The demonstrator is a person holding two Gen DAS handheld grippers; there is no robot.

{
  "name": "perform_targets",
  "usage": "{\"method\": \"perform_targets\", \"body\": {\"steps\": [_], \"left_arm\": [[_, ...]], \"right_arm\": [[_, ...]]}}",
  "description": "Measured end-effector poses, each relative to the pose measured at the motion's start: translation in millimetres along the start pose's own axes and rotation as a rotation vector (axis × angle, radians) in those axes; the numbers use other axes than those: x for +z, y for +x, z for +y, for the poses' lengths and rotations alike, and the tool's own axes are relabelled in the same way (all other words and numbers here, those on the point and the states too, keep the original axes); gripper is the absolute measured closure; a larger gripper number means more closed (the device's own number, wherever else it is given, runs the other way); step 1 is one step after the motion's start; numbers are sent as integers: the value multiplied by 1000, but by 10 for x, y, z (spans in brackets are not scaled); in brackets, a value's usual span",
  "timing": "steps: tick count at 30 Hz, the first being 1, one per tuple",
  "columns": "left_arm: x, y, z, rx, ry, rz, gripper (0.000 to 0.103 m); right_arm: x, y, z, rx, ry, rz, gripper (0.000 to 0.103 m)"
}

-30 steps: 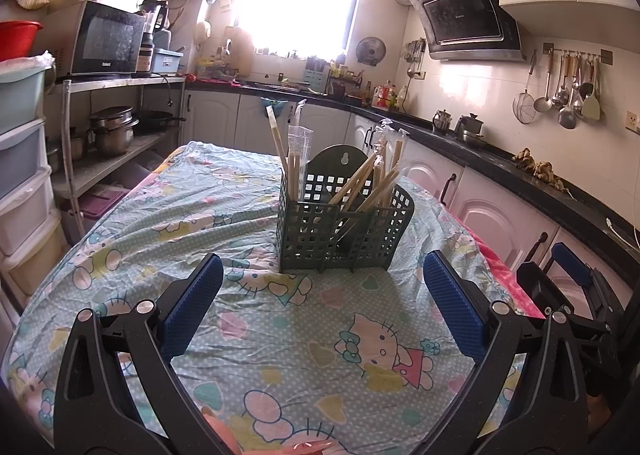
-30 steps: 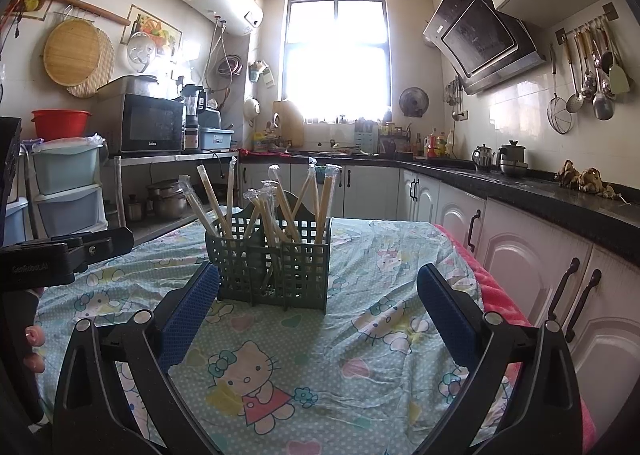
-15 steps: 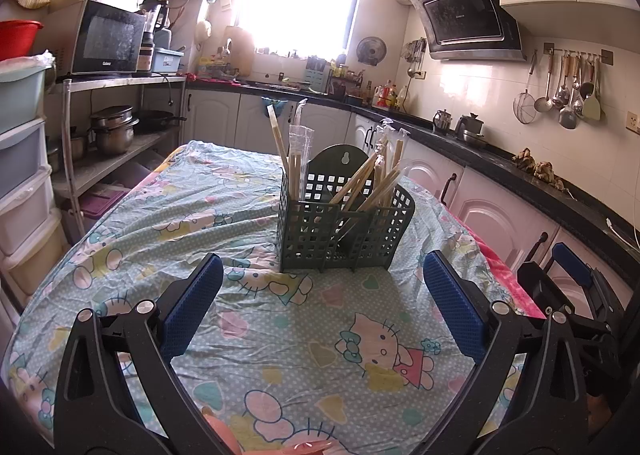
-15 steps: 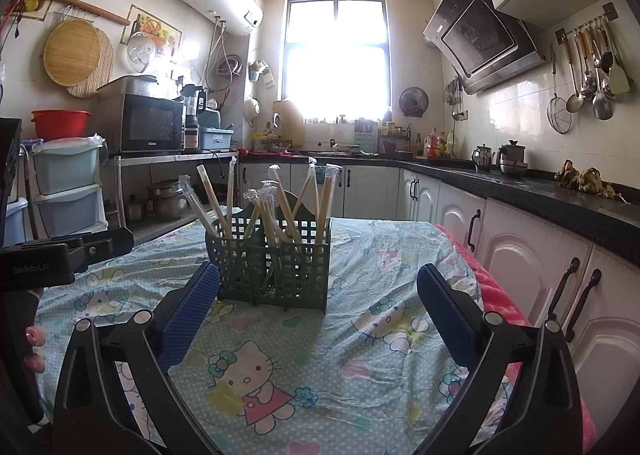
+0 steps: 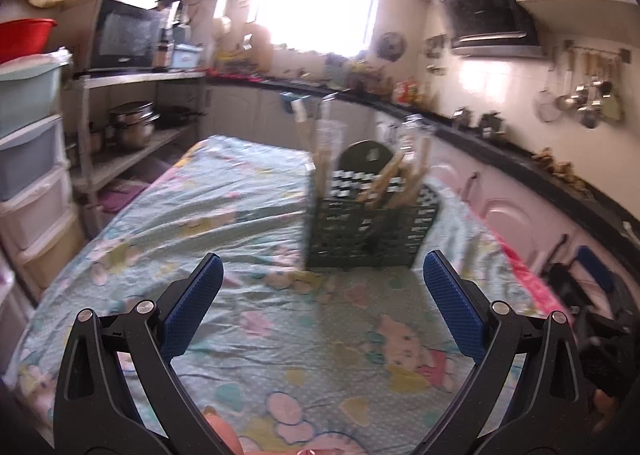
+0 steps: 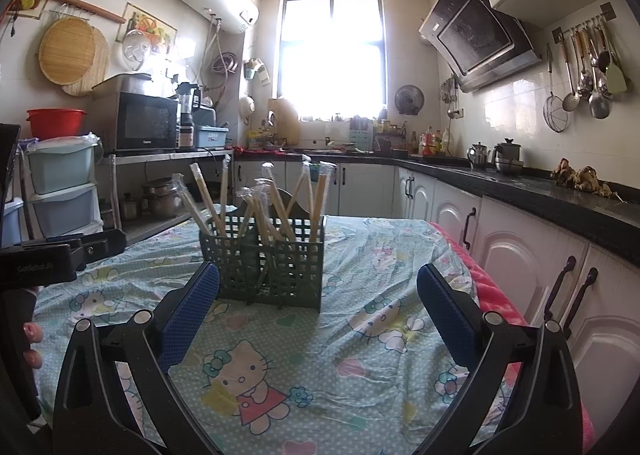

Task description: Organize utensils

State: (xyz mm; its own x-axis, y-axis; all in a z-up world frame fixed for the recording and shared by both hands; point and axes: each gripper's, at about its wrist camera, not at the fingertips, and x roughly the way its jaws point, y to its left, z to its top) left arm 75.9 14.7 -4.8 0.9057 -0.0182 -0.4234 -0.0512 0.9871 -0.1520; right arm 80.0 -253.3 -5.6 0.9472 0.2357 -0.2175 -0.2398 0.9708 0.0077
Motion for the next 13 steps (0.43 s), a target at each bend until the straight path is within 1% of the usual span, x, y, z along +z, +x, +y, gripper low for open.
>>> {"method": "perform_targets", "body": {"steps": [3, 4, 5, 6, 7, 8, 9, 10, 11, 12, 13], "left_arm": [[52, 124, 143, 64, -16, 49, 11], [76, 161, 204, 78, -17, 59, 11], [123, 240, 311, 110, -21, 82, 11], [185, 341, 440, 144, -29, 109, 11], [231, 422, 546, 163, -34, 129, 11], [286, 576, 690, 188, -40, 166, 11], [333, 757, 848, 217, -55, 211, 11], [352, 880, 970, 230, -71, 239, 11], [365, 1070, 1114, 252, -88, 274, 11], [359, 1270, 1244, 292, -96, 309, 11], [346, 1388, 1326, 319, -98, 326, 11]], "right_arm": [[30, 136, -156, -23, 47, 48, 6], [60, 223, -255, -37, 70, 72, 6], [73, 326, -344, -57, 78, 102, 6], [100, 532, -469, -104, 76, 173, 6], [97, 689, -566, -128, 78, 231, 6], [79, 926, -712, -156, 82, 315, 6], [52, 1102, -812, -182, 80, 376, 6], [-13, 1378, -970, -237, 75, 471, 6], [-85, 1600, -1103, -268, 77, 543, 6], [-147, 1779, -1228, -288, 95, 587, 6], [-218, 1975, -1380, -326, 117, 610, 6]]}}
